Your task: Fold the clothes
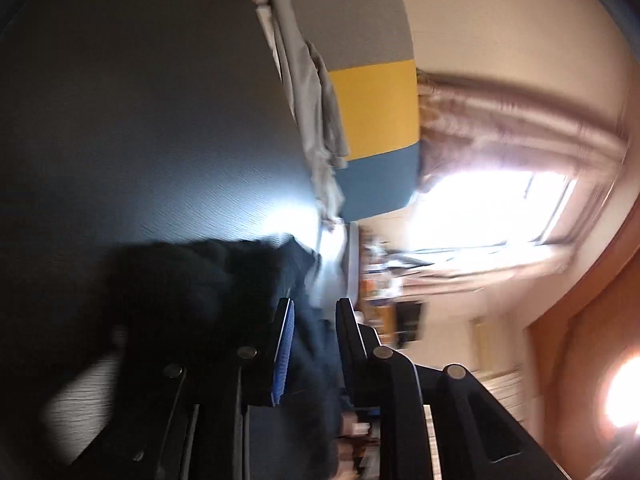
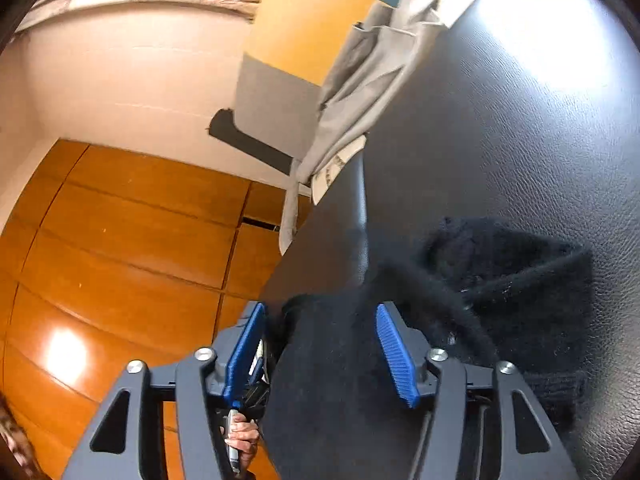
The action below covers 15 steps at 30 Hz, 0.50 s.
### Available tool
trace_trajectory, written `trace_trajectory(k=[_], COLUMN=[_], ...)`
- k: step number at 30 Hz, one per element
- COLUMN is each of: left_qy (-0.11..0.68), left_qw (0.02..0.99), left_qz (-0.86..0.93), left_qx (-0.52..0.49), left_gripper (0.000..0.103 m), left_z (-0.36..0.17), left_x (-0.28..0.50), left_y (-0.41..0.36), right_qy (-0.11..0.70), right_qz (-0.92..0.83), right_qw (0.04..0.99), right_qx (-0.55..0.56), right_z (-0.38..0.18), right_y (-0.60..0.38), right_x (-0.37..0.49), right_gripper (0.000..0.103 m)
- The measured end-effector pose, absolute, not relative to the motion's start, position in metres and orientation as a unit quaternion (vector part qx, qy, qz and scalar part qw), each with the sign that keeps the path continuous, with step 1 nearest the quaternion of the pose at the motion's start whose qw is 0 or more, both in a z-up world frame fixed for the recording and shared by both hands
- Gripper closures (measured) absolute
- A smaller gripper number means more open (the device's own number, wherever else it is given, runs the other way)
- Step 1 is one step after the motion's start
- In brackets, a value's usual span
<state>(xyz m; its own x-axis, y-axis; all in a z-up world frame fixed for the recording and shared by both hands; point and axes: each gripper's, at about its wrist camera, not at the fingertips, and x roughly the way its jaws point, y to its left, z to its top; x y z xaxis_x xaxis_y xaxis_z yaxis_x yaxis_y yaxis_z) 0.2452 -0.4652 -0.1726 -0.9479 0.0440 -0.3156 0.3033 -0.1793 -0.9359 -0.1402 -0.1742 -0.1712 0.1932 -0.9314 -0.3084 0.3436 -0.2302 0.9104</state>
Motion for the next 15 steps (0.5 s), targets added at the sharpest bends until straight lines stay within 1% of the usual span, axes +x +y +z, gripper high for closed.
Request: trace_trajectory(k=[2, 5, 10, 12, 13, 14, 15], left_qy=[0.582, 0.540, 0.464, 0.439, 0.426, 0.415, 0.403], left_qw=[0.121, 0.136, 0.157, 0.165, 0.167, 0.169, 0.166], left_qz=[-0.785, -0.805, -0.835, -0.843, -0.847, -0.851, -0.857], left_qx=[0.174, 0.205, 0.251, 0.265, 0.271, 0.274, 0.276], left_gripper=[0.080, 0.076, 0.074, 0.074, 0.074, 0.074, 0.073], left_z=[-0.161, -0.157, -0.153, -0.150, -0.148, -0.145, -0.143], left_x=[0.255, 0.265, 0.276, 0.273, 0.272, 0.272, 0.270], left_y=[-0.457, -0.445, -0.428, -0.424, -0.422, -0.420, -0.418], right_qy=[-0.262, -0.221, -0.122, -0.083, -0.064, -0.044, -0.025], right_qz=[-0.574, -0.598, -0.688, -0.701, -0.706, -0.710, -0.716], right_qw=[0.569, 0.578, 0.531, 0.522, 0.520, 0.517, 0.515], right_qx=[0.528, 0.510, 0.479, 0.479, 0.478, 0.476, 0.471], right_z=[-0.162, -0.145, -0.135, -0.137, -0.138, -0.139, -0.138], right_y=[-0.169, -0.155, -0.115, -0.113, -0.114, -0.115, -0.119], right_x=[-0.136, -0.123, -0.106, -0.101, -0.099, -0.097, -0.095], right_gripper=[0.042, 0.039, 0.039, 0.044, 0.052, 0.058, 0.058])
